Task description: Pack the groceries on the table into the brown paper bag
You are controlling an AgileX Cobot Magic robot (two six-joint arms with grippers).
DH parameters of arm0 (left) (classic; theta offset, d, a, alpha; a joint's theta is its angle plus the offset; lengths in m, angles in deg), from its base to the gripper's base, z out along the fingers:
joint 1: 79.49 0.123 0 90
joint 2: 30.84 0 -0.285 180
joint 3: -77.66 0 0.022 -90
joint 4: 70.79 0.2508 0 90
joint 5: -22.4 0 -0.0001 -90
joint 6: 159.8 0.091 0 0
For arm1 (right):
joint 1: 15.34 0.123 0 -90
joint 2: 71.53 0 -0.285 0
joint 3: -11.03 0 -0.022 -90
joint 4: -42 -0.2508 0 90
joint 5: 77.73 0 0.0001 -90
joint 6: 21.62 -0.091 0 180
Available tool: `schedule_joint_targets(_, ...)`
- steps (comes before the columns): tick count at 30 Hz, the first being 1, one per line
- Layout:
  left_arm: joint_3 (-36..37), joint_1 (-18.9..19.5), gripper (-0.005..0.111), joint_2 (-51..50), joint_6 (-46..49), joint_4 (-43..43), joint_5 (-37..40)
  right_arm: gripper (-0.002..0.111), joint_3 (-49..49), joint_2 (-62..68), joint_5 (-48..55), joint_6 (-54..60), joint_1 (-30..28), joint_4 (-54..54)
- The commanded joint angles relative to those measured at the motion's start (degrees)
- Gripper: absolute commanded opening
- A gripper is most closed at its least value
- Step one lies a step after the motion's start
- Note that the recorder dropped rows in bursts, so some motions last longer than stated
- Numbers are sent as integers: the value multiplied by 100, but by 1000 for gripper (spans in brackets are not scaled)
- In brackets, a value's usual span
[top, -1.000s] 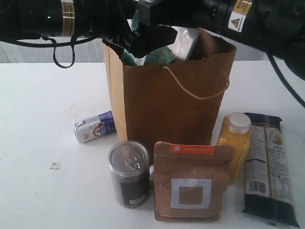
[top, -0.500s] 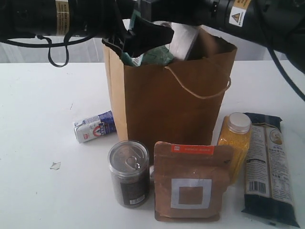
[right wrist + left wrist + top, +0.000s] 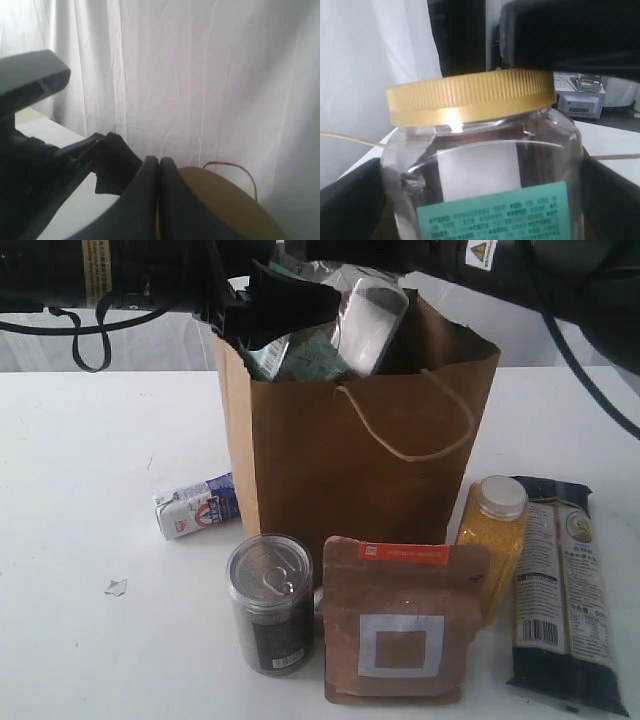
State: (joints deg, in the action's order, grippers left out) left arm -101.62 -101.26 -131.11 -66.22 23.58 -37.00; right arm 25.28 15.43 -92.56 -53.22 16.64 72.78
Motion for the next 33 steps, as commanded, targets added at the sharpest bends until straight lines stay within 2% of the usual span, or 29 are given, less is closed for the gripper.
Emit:
schedule_joint_targets(1,-22,2,105,122,-28,-231,-96,0,-118,-19,-181,-105,25,-5)
schedule_joint_targets(10,-22,2,105,122,7,-280,-96,0,-128,59,-77,-211,325,51)
schedule_joint_targets(23,-22,2,105,122,24,-308,-191,0,-128,58,138,-211,335,74)
schedule_joint_targets(33,-32,2,105,134,-25,-373,-242,0,127,-868,1420,329,335,83)
